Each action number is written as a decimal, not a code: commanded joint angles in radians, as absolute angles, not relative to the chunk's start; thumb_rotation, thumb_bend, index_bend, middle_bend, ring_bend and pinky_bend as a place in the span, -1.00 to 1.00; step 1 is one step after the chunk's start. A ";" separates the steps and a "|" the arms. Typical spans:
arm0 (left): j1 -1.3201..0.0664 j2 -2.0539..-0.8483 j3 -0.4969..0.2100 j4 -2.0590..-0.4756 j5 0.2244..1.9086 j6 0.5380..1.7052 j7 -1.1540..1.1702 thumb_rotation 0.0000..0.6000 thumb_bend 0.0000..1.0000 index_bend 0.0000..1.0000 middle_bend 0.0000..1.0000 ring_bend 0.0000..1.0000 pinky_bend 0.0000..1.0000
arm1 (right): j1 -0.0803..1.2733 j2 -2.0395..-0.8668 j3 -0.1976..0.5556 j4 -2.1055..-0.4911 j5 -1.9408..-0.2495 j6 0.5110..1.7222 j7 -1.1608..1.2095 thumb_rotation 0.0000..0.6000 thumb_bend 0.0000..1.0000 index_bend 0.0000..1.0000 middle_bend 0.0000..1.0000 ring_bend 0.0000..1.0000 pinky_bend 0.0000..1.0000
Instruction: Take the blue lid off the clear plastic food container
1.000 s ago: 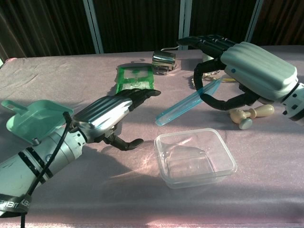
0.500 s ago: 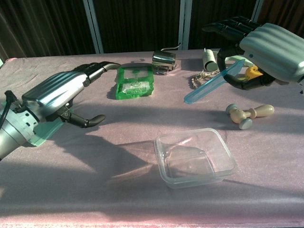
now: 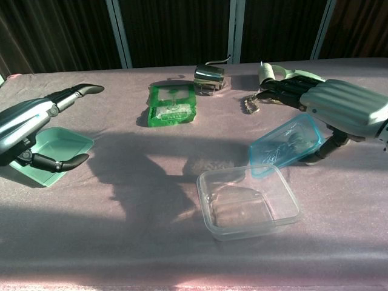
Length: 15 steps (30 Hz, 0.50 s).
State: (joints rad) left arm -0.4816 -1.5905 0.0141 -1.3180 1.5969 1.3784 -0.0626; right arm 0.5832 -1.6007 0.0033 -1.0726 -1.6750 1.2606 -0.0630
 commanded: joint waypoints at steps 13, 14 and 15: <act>-0.319 -1.342 0.135 -1.518 1.589 1.444 0.041 1.00 -0.37 -1.00 -1.00 -1.00 -1.00 | 0.410 -1.107 -0.122 -1.624 -1.530 1.211 -0.238 1.00 -0.81 -1.00 -1.00 -1.00 -1.00; -0.299 -1.293 0.149 -1.573 1.556 1.434 0.089 1.00 -0.36 -1.00 -1.00 -1.00 -1.00 | 0.363 -1.076 -0.129 -1.669 -1.508 1.267 -0.257 1.00 -0.81 -1.00 -1.00 -1.00 -1.00; -0.281 -1.266 0.156 -1.604 1.538 1.440 0.113 1.00 -0.36 -1.00 -1.00 -1.00 -1.00 | 0.324 -1.061 -0.131 -1.692 -1.501 1.323 -0.265 1.00 -0.81 -1.00 -1.00 -1.00 -1.00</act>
State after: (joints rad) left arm -0.3351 -1.3712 0.1145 -1.4928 1.6048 1.4633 0.0107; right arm 0.4324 -1.1351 -0.0979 -1.5952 -1.5526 1.2086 -0.2226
